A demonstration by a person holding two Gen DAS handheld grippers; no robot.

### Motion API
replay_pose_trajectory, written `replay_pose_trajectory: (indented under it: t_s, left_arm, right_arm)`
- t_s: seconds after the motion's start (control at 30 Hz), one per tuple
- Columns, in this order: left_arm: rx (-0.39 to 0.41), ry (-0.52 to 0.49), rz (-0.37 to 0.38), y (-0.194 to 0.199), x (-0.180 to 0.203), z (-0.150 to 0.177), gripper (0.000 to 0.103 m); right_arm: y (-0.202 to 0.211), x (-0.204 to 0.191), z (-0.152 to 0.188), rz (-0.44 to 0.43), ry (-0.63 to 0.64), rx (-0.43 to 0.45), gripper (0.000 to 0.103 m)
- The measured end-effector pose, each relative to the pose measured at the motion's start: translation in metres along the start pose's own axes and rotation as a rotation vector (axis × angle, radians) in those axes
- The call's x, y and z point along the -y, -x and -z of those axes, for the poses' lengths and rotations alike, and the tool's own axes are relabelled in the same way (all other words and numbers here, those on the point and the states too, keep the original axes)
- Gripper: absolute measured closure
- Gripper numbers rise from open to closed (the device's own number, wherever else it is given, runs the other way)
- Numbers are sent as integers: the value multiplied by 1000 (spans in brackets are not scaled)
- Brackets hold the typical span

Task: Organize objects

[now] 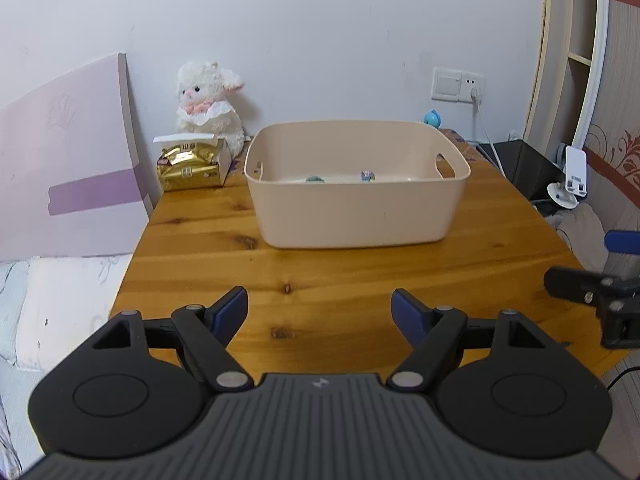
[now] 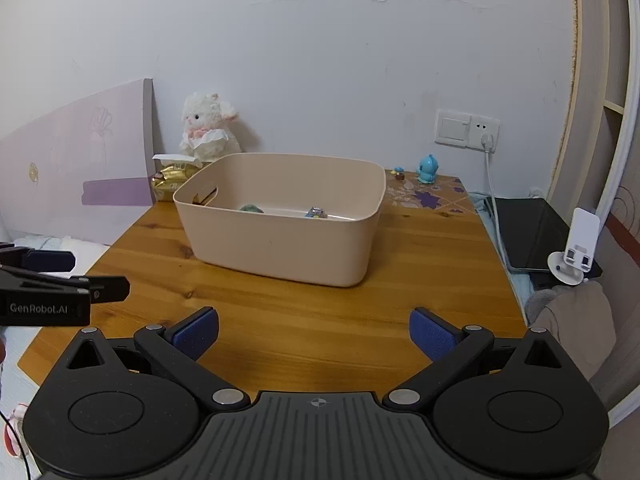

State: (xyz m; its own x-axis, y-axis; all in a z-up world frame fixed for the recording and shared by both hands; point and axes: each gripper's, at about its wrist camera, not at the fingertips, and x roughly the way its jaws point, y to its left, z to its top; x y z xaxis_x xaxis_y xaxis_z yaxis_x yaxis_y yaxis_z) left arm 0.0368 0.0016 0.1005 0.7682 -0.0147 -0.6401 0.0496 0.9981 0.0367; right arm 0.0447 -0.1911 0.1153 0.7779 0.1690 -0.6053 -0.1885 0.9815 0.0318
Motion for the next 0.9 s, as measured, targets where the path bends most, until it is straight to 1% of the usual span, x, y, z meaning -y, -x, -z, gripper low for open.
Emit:
replay_pose_trajectory:
  t_s: [0.1, 0.2, 0.4, 0.53, 0.7, 0.77, 0.83, 0.9]
  left_arm:
    - [-12, 8, 7, 1, 1, 6, 23]
    - [-8, -5, -2, 4, 3, 10, 23]
    - [6, -28, 2, 9, 6, 10, 23]
    - [12, -15, 7, 10, 3, 10, 23]
    - [23, -14, -7, 12, 0, 8, 23]
    - [25, -13, -8, 13, -1, 8, 22]
    - [25, -18, -11, 12, -1, 7, 18]
    - [25, -19, -15, 11, -1, 7, 18]
  right_arm:
    - [8, 3, 4, 7, -7, 8, 0]
    - [13, 6, 6, 9, -19, 8, 0]
    - [12, 12, 10, 29, -29, -8, 0]
    - [12, 15, 12, 35, -32, -12, 0]
    - [10, 16, 12, 38, -35, -21, 0]
    - [9, 15, 13, 34, -32, -26, 0]
    - [7, 14, 12, 28, -30, -31, 0]
    - [4, 14, 13, 22, -29, -37, 0]
